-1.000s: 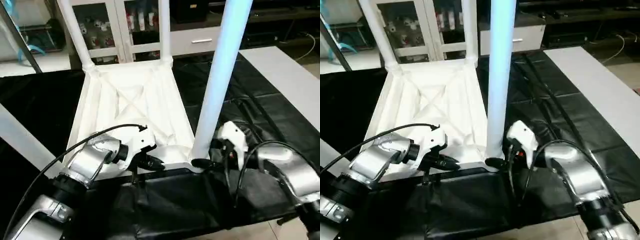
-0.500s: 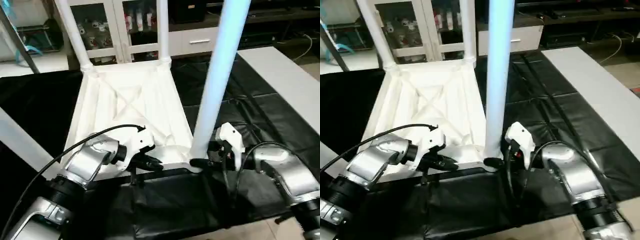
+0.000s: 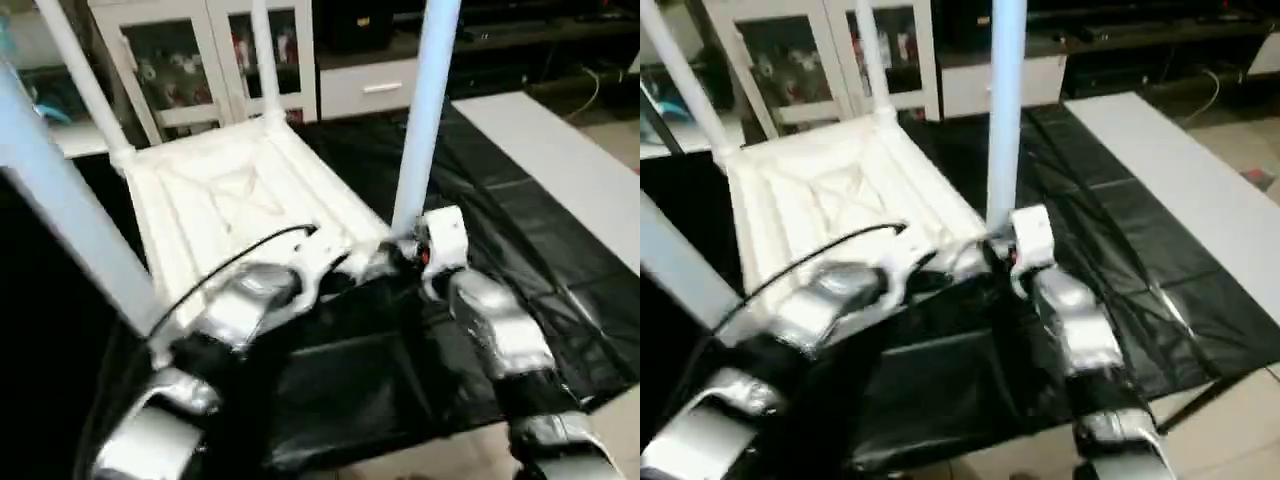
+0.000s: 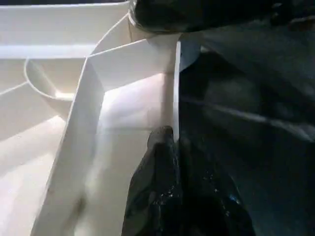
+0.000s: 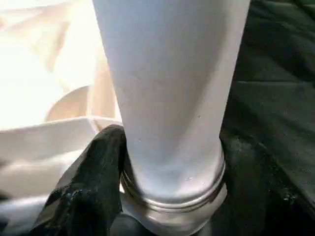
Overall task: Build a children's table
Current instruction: Rotate leg to tighten
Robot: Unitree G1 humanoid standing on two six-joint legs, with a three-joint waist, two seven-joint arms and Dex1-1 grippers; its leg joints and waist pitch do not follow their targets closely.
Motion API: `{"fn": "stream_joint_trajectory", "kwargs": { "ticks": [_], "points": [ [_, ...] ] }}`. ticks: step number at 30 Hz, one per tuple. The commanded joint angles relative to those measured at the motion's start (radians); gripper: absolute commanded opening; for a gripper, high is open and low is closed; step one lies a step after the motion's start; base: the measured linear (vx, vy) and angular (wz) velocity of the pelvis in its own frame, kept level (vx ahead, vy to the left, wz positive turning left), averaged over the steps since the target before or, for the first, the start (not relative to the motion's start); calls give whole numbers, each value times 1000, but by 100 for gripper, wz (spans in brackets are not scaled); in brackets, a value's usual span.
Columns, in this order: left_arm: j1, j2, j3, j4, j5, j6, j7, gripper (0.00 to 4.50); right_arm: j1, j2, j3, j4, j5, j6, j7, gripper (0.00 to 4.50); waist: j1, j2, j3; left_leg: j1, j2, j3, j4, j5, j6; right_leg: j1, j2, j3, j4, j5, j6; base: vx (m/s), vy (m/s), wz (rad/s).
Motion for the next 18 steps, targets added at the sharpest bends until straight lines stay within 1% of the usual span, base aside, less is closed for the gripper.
{"fn": "stream_joint_trajectory", "kwargs": {
  "ticks": [1, 2, 3, 4, 5, 6, 7, 8, 9, 10, 11, 12, 13, 14, 15, 16, 17, 18],
  "points": [
    [-35, -22, 15, 35, 26, -29, 120, 0, -18, 65, 46, 33, 0, -16, -23, 261, -4, -15, -56, 46, 98, -75, -103, -488, -87, 0, -42, 21, -79, -363, -150, 0, 0, 0],
    [-27, -11, 10, 23, 23, -36, 94, 0, -24, 71, 30, 33, 16, -36, -19, 261, -2, -13, -56, 44, 100, -76, -104, -481, -84, 0, -42, 22, -79, -348, -149, 0, 0, 0],
    [-20, -1, 5, 15, 21, -39, 75, 0, -20, 71, 24, 23, 32, -48, -1, 261, -2, -14, -57, 38, 101, -74, -107, -458, -75, 5, -39, 21, -72, -289, -151, 0, 0, 0],
    [-13, 8, -1, 7, 20, -47, 57, 0, -14, 69, 22, 12, 43, -56, 17, 261, -2, -14, -57, 38, 101, -74, -107, -458, -75, 5, -39, 21, -72, -289, -151, 0, 0, 0],
    [-7, 18, -6, 1, 20, -57, 37, 0, -5, 64, 25, -5, 45, -63, 35, 261, 0, -14, -59, 37, 101, -70, -106, -431, -61, 6, -39, 22, -68, -235, -162, 0, 0, 0],
    [-3, 23, -9, -1, 20, -64, 28, 0, 1, 60, 28, -16, 44, -66, 44, 261, 1, -12, -60, 34, 102, -70, -106, -418, -55, 10, -41, 21, -66, -220, -166, 0, 0, 0],
    [-2, 25, -10, -2, 20, -67, 24, 0, 3, 58, 30, -20, 41, -66, 47, 261, 1, -14, -60, 34, 101, -67, -104, -398, -44, 10, -41, 21, -65, -201, -173, 0, 0, 0],
    [2, 30, -11, -1, 20, -77, 8, 0, 16, 50, 37, -41, 34, -78, 68, 261, 2, -18, -61, 35, 102, -66, -103, -391, -35, 10, -40, 22, -66, -199, -176, 0, 0, 0],
    [9, 39, -11, -5, 18, -87, -17, 0, 44, 31, 48, -94, 34, -75, 109, 296, 8, -19, -62, 35, 102, -63, -99, -361, -14, 12, -44, 24, -66, -197, -182, 0, 0, 0],
    [11, 42, -11, -6, 17, -88, -24, 0, 54, 24, 52, -112, 37, -70, 123, 317, 11, -19, -61, 34, 102, -63, -98, -346, -5, 15, -44, 24, -67, -190, -181, 0, 0, 0],
    [18, 60, -17, -10, 13, -104, -68, 0, 109, -26, 66, -205, 32, -54, 163, 330, 21, -20, -61, 35, 105, -61, -97, -313, 13, 16, -43, 25, -66, -171, -179, 0, 0, 0],
    [18, 60, -17, -10, 13, -104, -68, 0, 109, -26, 66, -205, 32, -54, 163, 330, 27, -20, -64, 35, 106, -61, -95, -292, 21, 18, -43, 25, -61, -151, -178, 0, 0, 0],
    [23, 68, -17, -14, 11, -102, -78, 0, 137, -52, 71, -250, 36, -40, 184, 336, 24, -17, -64, 27, 105, -63, -95, -260, 36, 21, -43, 24, -54, -114, -190, 0, 0, 0],
    [25, 76, -20, -18, 10, -104, -89, 0, 163, -76, 71, -292, 42, -19, 199, 351, 24, -19, -63, 25, 106, -64, -96, -249, 43, 24, -42, 23, -55, -108, -189, 0, 0, 0],
    [29, 87, -25, -25, 6, -108, -111, 0, 192, -107, 66, -343, 55, 10, 219, 366, 29, -19, -64, 29, 110, -63, -94, -231, 58, 26, -43, 24, -51, -88, -192, 0, 0, 0],
    [34, 97, -28, -33, 1, -105, -131, 0, 227, -145, 61, -403, 82, 53, 255, 373, 29, -19, -64, 29, 110, -63, -94, -231, 58, 26, -43, 24, -51, -88, -192, 0, 0, 0],
    [47, 124, -41, -52, -12, -114, -201, 0, 314, -253, 67, -536, 141, 119, 373, 383, 30, -15, -62, 31, 111, -66, -95, -238, 67, 28, -41, 23, -51, -89, -196, 0, 0, 0],
    [48, 126, -41, -53, -13, -113, -206, 0, 320, -262, 68, -545, 145, 124, 382, 383, 33, -17, -61, 31, 115, -67, -97, -246, 70, 32, -42, 24, -53, -87, -189, 0, 0, 0]
  ]
}}
